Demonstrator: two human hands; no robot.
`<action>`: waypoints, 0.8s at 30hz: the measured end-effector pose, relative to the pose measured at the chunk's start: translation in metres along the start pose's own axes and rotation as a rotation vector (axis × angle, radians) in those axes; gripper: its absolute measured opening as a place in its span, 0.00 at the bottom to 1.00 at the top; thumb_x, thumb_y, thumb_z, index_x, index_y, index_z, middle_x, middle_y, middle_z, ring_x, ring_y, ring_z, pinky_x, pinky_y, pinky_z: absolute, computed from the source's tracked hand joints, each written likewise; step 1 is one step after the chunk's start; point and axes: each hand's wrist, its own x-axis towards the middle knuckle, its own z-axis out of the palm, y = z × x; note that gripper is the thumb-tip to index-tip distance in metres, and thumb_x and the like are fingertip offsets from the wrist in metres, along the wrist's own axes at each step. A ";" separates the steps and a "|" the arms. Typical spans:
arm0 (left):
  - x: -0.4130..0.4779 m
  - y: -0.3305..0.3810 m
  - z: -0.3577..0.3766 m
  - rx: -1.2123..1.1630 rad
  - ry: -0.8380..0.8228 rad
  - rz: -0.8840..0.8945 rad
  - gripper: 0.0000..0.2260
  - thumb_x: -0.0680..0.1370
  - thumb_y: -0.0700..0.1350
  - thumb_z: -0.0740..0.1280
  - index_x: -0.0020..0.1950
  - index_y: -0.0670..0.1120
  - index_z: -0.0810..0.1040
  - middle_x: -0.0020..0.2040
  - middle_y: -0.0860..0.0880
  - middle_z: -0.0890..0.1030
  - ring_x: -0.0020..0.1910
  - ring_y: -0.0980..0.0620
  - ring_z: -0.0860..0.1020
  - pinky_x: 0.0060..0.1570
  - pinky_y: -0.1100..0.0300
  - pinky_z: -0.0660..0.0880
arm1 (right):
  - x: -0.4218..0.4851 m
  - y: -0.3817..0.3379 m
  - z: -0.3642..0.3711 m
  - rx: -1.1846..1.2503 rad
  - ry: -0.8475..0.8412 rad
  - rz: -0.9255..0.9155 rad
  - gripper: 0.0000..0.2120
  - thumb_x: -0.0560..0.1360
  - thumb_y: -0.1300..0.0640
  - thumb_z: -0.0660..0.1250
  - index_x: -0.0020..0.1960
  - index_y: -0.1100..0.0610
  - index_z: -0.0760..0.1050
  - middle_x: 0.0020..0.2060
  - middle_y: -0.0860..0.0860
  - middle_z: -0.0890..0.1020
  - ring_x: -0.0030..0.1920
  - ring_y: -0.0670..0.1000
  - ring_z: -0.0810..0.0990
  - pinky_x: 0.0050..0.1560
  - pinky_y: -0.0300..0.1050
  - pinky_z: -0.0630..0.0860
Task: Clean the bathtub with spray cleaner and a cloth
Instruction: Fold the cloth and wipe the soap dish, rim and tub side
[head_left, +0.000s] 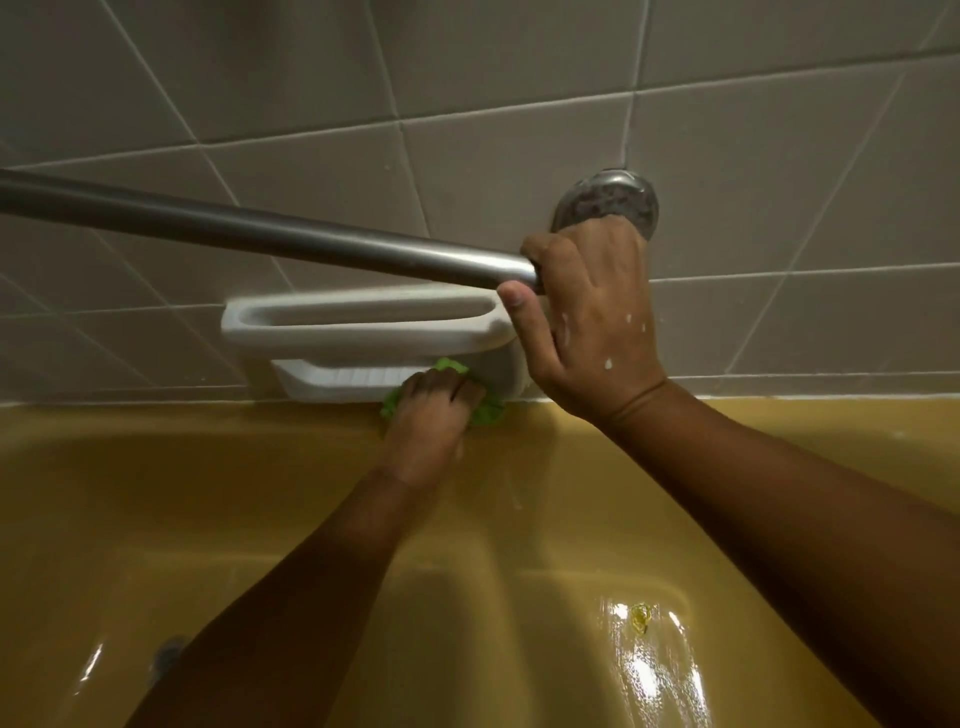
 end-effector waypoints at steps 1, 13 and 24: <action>-0.003 -0.006 -0.005 -0.018 -0.017 -0.043 0.28 0.61 0.34 0.80 0.59 0.44 0.79 0.51 0.39 0.80 0.50 0.35 0.79 0.54 0.43 0.78 | -0.003 -0.001 0.001 0.010 0.003 0.010 0.20 0.85 0.46 0.54 0.56 0.60 0.77 0.47 0.60 0.77 0.51 0.58 0.71 0.60 0.60 0.70; -0.018 -0.034 -0.005 0.017 0.035 0.023 0.25 0.61 0.37 0.76 0.58 0.43 0.79 0.49 0.40 0.79 0.48 0.36 0.78 0.50 0.47 0.77 | -0.109 -0.035 0.024 0.039 -0.229 0.351 0.28 0.86 0.51 0.59 0.81 0.62 0.58 0.79 0.60 0.63 0.81 0.57 0.60 0.81 0.55 0.59; -0.041 -0.097 -0.009 0.051 0.187 0.142 0.20 0.63 0.36 0.74 0.54 0.44 0.81 0.50 0.44 0.81 0.50 0.41 0.76 0.50 0.49 0.74 | -0.123 -0.057 0.109 -0.164 -0.752 0.194 0.33 0.72 0.57 0.59 0.77 0.65 0.68 0.72 0.62 0.73 0.75 0.66 0.67 0.81 0.63 0.54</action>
